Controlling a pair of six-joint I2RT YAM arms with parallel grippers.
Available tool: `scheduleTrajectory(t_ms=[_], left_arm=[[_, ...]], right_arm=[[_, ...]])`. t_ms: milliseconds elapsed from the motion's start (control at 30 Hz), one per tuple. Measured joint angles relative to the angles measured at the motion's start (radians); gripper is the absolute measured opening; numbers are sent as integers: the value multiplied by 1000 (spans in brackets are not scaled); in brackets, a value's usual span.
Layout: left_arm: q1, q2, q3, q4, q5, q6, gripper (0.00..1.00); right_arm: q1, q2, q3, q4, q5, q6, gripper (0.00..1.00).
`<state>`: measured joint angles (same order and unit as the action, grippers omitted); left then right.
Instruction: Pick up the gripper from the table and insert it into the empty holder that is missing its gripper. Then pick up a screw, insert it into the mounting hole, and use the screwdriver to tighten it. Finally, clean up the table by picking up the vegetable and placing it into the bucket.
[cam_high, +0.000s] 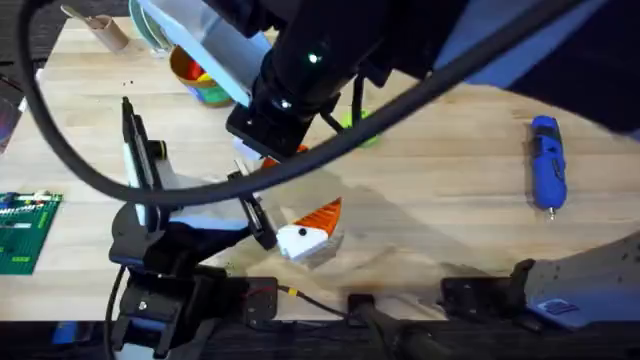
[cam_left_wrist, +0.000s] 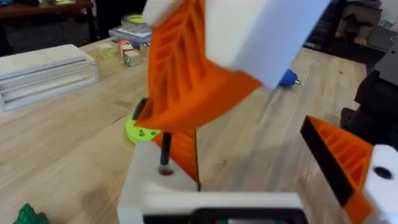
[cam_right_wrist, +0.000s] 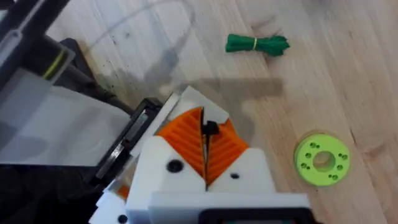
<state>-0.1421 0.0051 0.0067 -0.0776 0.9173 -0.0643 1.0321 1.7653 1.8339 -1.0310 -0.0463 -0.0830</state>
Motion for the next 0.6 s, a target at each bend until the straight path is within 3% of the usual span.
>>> scheduleTrajectory(t_ms=[500,533,567,600], left_arm=[[0,0,0,-1,4,-18,993],[0,0,0,-1,4,-19,993],[0,0,0,-1,4,-18,993],[0,0,0,-1,4,-18,993]], right_arm=[[0,56,10,-9,0,0,9],[0,57,10,-9,0,2,40],[0,57,10,-10,0,2,202],[0,59,10,-13,0,1,275]])
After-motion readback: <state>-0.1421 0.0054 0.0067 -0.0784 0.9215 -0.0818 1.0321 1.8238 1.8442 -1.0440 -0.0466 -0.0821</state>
